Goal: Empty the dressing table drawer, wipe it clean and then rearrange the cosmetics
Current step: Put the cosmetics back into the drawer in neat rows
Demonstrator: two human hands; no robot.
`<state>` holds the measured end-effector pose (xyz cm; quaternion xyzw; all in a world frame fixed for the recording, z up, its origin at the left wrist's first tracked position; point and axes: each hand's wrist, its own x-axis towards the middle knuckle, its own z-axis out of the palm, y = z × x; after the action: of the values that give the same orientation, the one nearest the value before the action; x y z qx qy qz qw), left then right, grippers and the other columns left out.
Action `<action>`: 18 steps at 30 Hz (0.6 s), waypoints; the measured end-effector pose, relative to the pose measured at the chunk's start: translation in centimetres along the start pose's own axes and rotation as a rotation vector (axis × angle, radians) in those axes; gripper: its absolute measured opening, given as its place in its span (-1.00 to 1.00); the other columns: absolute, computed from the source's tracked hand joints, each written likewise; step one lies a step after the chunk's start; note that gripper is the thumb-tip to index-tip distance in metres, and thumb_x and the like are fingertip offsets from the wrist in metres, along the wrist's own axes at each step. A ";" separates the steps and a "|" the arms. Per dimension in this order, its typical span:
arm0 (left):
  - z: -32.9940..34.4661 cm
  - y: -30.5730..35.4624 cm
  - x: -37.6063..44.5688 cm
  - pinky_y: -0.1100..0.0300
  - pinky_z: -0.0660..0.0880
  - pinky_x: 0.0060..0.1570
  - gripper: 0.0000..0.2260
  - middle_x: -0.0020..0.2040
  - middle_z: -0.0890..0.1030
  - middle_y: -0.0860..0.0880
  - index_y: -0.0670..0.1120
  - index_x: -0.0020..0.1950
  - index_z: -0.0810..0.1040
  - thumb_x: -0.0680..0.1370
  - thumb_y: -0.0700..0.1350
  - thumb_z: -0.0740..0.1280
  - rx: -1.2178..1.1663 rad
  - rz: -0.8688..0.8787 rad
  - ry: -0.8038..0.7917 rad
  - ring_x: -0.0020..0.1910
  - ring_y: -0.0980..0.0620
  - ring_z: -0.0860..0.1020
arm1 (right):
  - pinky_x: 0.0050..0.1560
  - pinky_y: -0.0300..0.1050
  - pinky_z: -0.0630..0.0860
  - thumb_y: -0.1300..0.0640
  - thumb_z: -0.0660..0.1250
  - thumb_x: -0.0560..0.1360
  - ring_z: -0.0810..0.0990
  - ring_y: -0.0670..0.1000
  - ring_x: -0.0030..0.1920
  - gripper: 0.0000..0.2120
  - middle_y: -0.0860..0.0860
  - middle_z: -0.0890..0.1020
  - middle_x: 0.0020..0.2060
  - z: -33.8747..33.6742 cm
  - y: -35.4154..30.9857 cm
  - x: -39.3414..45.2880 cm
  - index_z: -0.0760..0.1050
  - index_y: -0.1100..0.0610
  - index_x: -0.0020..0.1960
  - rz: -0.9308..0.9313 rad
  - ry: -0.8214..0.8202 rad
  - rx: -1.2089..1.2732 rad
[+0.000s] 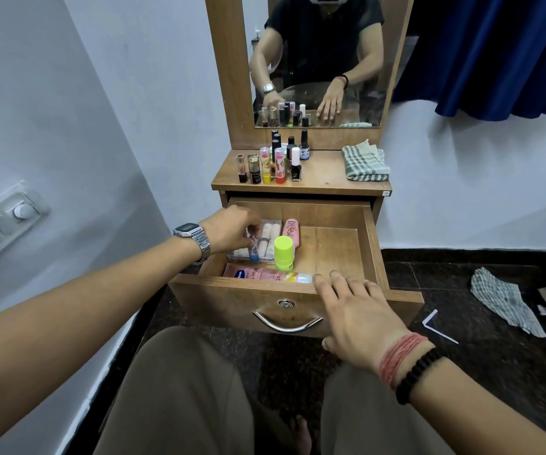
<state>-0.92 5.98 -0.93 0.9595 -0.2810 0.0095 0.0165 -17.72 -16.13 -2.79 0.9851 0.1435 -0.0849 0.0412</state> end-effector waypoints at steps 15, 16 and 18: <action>-1.6 0.5 0.4 0.32 0.39 -0.27 -0.94 -0.07 0.61 0.02 -0.05 -0.09 0.59 0.47 -0.15 0.43 -0.066 0.027 0.068 -0.22 0.18 0.45 | 0.49 0.14 0.04 -0.10 0.30 0.51 0.13 0.16 0.49 -0.13 0.14 0.04 0.53 -0.4 -0.1 -0.2 -0.18 0.11 0.57 0.004 -0.027 0.001; -2.1 0.8 0.9 0.27 0.45 -0.23 -0.94 -0.08 0.61 0.02 -0.05 -0.09 0.59 0.47 -0.17 0.42 -0.103 0.032 0.113 -0.21 0.17 0.48 | 0.49 0.14 0.04 -0.10 0.30 0.51 0.13 0.17 0.48 -0.13 0.15 0.04 0.52 -0.4 -0.1 -0.2 -0.18 0.11 0.56 0.006 -0.028 0.001; -2.7 1.8 2.3 0.13 0.53 -0.12 -0.91 -0.08 0.60 0.01 -0.06 -0.06 0.61 0.47 -0.20 0.42 -0.160 0.060 0.195 -0.16 0.11 0.52 | 0.48 0.15 0.04 -0.10 0.31 0.51 0.14 0.18 0.48 -0.13 0.16 0.04 0.52 -0.4 -0.2 -0.2 -0.18 0.11 0.56 0.009 -0.028 -0.003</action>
<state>0.00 3.38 1.92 0.9408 -0.3066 0.0807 0.1197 -17.90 -15.99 -2.36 0.9844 0.1388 -0.0981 0.0450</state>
